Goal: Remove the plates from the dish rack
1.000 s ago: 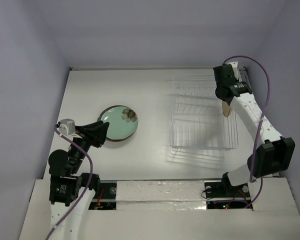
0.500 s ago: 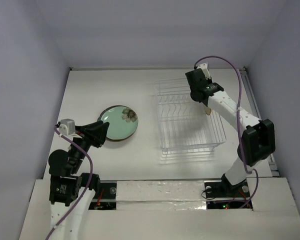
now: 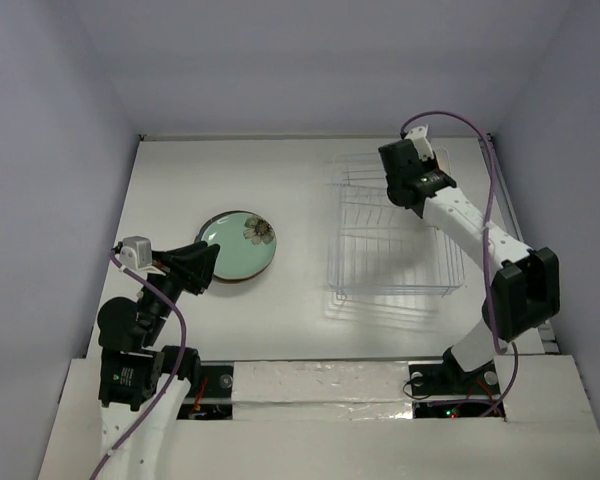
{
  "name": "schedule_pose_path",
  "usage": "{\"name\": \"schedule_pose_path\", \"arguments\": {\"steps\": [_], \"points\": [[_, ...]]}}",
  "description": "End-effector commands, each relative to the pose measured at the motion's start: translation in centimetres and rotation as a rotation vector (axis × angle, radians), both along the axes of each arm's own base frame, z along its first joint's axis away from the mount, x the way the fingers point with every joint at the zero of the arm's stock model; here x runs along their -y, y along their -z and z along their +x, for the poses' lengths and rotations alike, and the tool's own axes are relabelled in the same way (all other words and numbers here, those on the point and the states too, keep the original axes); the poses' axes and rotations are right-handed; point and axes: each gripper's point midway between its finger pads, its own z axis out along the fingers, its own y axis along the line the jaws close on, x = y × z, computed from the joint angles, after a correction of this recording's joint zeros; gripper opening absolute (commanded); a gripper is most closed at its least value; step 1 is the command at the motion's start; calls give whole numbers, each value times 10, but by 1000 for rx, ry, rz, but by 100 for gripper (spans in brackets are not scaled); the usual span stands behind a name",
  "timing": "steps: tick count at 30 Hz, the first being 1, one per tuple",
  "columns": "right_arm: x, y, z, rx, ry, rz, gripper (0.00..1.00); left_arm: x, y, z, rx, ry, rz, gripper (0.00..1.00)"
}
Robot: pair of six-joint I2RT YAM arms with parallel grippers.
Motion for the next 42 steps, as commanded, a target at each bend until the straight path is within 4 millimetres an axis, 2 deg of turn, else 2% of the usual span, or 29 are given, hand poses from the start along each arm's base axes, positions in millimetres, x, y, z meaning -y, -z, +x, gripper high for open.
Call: {"name": "schedule_pose_path", "arguments": {"steps": [1,3,4,5,6,8,9,10,12,14,16,17,22,23,24,25,27,28,30,31,32,33,34,35,37,38,40,41,42], "points": [[1,6,9,113,142,-105,0,1,-9,3,46,5,1,34],[-4,22,17,108,151,-88,0,1,-11,1,58,5,1,34],[-4,15,18,104,151,-90,0,1,-11,2,56,5,1,34],[-4,4,18,122,163,-89,0,1,-10,2,53,5,2,34],[-4,-24,20,156,171,-82,0,1,-9,4,44,8,4,34],[-2,-57,17,193,171,-69,0,1,-8,4,39,6,5,34],[-1,-80,14,251,162,-29,0,1,-8,5,38,5,4,34],[0,-90,12,268,146,-20,0,1,-8,5,36,3,2,34],[-1,-99,13,314,125,7,0,1,-8,3,45,3,1,34],[8,-90,3,290,148,-66,0,1,-9,3,48,2,-2,34],[10,-98,3,363,166,-62,0,1,-7,5,37,3,2,34],[14,-102,-4,371,166,-75,0,2,-6,6,33,8,4,34],[15,-139,-16,498,151,71,0,3,-3,9,15,10,3,33],[5,-143,-10,547,105,187,0,2,-4,9,16,7,3,33],[3,-153,-17,555,78,254,0,2,-3,9,16,5,2,33],[-9,-156,-16,565,25,329,0,2,-4,9,18,4,2,33],[-52,-161,-11,584,-156,557,0,1,-4,9,17,1,0,33],[-63,-162,-19,593,-216,632,0,1,-4,9,15,-2,-2,33],[-103,-164,-22,592,-353,840,0,0,-4,9,16,-8,-3,33],[-117,-156,-28,572,-404,907,0,-1,-4,9,16,-9,-3,33],[-141,-154,-33,544,-480,1030,0,-1,-5,9,18,-14,-4,33],[-158,-162,-35,565,-544,1105,0,-2,-5,9,18,-15,-4,33],[-175,-161,-42,543,-596,1165,0,-2,-4,10,15,-17,-4,33],[-195,-150,-48,492,-636,1249,0,-2,-3,10,11,-20,-5,33],[-229,-153,-58,466,-727,1344,0,-3,-2,11,5,-23,-5,33],[-247,-144,-60,421,-754,1376,0,-3,-3,11,8,-27,-6,33],[-275,-141,-62,387,-789,1443,0,-4,-2,12,4,-32,-8,33],[-301,-126,-65,319,-801,1478,0,-5,-2,12,4,-39,-7,33],[-313,-127,-64,317,-818,1503,0,-6,-3,12,5,-42,-11,33]]}}
